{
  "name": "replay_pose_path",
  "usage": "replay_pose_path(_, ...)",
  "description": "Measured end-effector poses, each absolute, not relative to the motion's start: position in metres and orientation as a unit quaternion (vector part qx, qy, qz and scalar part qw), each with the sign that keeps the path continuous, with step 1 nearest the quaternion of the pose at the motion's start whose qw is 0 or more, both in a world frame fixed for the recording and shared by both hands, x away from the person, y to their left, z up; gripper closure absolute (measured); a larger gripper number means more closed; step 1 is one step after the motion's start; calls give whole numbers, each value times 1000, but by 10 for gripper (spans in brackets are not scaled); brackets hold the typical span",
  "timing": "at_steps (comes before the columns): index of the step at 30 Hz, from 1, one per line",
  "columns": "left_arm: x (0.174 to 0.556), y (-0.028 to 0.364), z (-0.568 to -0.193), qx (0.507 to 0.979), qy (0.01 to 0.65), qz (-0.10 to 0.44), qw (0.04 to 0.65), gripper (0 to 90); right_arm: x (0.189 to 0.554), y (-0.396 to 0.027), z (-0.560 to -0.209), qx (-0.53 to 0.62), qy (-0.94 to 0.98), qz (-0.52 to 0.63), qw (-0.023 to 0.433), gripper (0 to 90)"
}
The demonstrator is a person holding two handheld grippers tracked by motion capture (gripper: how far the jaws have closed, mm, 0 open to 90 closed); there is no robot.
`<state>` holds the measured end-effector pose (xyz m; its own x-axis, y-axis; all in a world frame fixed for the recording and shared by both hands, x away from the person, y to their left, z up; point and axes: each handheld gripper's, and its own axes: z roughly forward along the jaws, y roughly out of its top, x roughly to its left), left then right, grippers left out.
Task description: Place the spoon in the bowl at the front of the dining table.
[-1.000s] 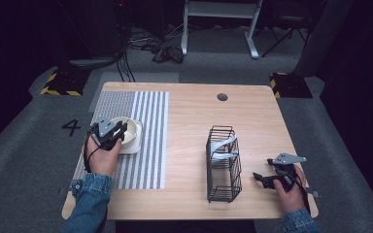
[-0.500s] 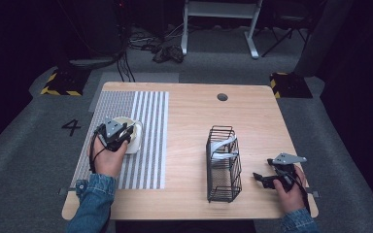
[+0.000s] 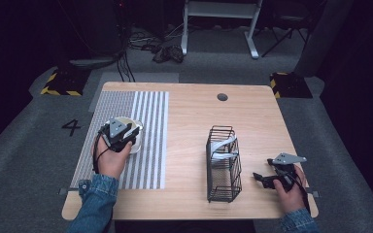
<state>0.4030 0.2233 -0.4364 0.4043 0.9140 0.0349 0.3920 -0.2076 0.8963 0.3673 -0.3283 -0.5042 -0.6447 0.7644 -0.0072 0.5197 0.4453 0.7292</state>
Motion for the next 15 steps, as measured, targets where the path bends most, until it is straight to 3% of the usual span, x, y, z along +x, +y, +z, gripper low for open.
replay_pose_path(15,375,228,-412,697,452,299,470,494,367,-328,-504,385,833,359,171,111)
